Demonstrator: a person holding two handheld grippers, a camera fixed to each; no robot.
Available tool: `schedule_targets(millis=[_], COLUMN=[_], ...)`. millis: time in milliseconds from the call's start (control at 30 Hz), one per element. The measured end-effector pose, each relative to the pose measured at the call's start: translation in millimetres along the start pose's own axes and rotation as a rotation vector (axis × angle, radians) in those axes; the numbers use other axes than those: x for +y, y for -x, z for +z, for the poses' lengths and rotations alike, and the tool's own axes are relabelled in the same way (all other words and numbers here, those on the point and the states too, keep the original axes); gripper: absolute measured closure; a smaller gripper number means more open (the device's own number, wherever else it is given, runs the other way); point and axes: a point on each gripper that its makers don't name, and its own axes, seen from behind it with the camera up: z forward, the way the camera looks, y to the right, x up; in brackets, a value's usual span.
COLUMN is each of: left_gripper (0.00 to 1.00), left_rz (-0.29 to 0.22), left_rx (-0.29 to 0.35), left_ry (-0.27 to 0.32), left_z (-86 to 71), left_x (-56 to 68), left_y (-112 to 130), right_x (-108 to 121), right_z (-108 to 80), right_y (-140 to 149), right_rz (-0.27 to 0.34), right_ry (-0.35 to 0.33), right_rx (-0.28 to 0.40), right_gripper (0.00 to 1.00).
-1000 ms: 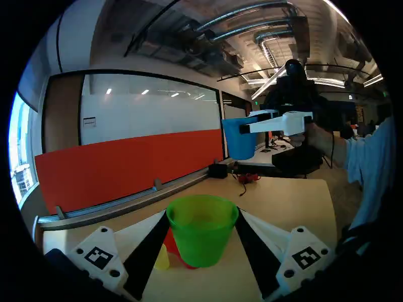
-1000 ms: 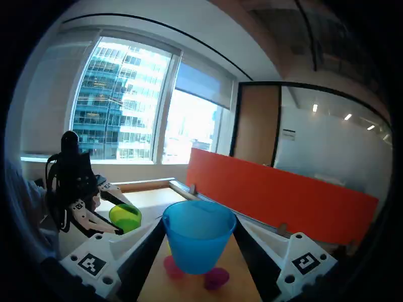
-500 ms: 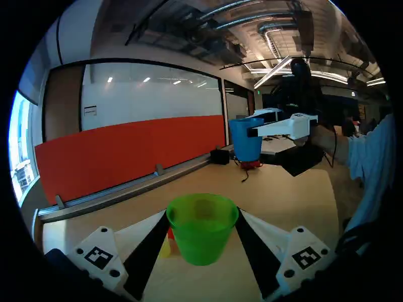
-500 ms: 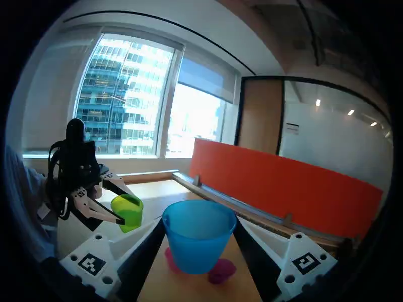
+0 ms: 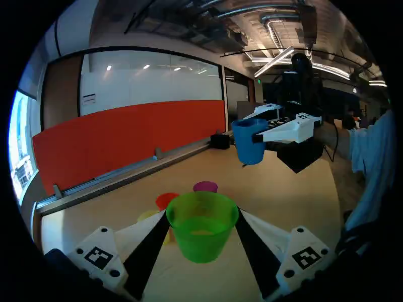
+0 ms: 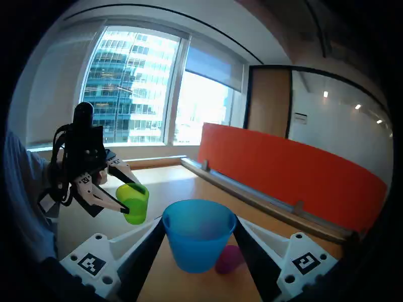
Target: Pour water
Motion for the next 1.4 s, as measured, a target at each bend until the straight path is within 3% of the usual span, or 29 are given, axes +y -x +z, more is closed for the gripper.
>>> schedule_targets(millis=[700,1400], left_gripper=[0.12,0.12], left_rz=[0.0,-0.007], left_rx=[-0.183,-0.314], left_ry=[0.019,0.064], left_z=[14.2,22.2], left_x=[-6.5,-0.3], left_y=[62,116], right_x=[-8,-20], right_z=[20.4,33.3], right_y=[81,137], right_rz=[0.017,0.012], right_ry=[-0.066,-0.1], right_rx=[-0.174,-0.284], right_gripper=[0.06,0.06])
